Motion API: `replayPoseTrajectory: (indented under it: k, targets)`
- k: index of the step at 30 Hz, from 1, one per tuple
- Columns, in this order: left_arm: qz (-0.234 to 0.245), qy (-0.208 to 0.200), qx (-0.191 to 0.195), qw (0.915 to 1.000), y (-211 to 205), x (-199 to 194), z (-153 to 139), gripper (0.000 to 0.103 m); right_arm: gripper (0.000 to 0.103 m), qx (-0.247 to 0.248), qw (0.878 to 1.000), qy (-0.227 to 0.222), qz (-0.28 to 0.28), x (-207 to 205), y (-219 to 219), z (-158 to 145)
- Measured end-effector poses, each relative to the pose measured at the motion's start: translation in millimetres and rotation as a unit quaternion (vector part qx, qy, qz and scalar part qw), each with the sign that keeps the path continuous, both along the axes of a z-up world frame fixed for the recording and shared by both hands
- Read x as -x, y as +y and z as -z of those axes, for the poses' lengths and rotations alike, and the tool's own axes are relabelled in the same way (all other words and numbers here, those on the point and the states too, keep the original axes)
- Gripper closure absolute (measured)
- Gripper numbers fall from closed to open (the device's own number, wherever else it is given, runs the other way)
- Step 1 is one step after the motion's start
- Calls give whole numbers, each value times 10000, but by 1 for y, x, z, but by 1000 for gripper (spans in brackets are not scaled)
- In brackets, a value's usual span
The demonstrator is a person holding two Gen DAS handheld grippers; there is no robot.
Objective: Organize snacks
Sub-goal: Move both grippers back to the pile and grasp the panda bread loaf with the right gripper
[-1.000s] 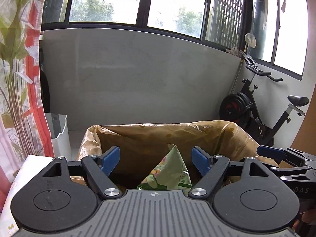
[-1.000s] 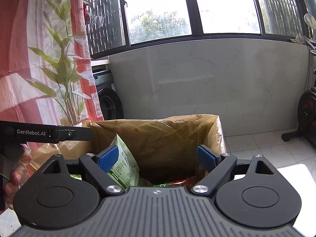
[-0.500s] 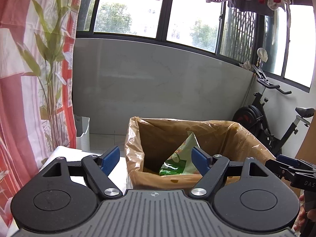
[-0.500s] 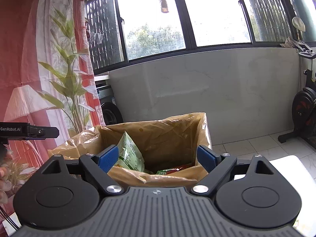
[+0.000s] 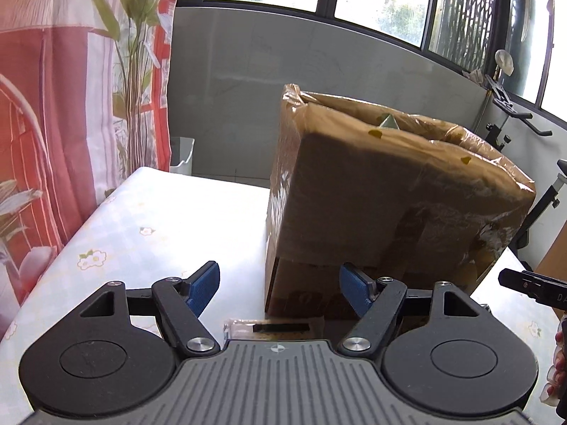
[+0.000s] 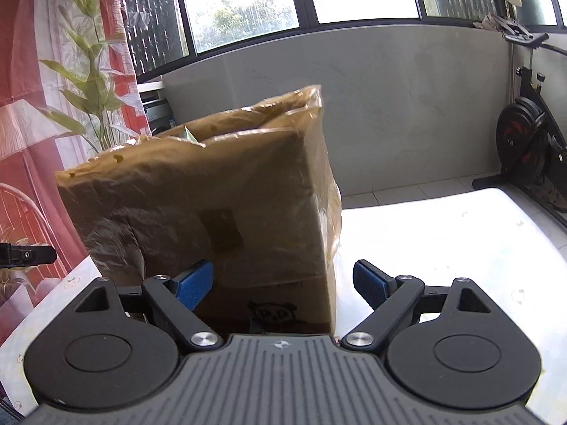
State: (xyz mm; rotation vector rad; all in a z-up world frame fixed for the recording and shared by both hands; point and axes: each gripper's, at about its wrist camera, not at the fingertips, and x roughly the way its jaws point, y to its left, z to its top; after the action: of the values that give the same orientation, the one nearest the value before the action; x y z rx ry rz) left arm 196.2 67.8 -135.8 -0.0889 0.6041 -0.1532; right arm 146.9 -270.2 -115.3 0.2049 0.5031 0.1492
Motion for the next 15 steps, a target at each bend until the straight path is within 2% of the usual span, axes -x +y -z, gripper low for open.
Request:
replayPoseTrajectory:
  k: [5, 9, 11, 15]
  targets:
    - [-87, 208, 101, 9997, 5, 5, 17, 31, 9, -9, 9976, 668, 181, -7, 4, 32]
    - [-145, 336, 154, 9992, 7, 5, 27, 31, 8, 230, 9948, 985, 135, -10, 14, 51]
    - [-144, 427, 155, 9989, 4, 8, 33, 31, 8, 423, 9936, 1031, 191, -8, 17, 58]
    - [-124, 533, 130, 9984, 1, 11, 40, 31, 8, 507, 9939, 974, 133, 0, 15, 66]
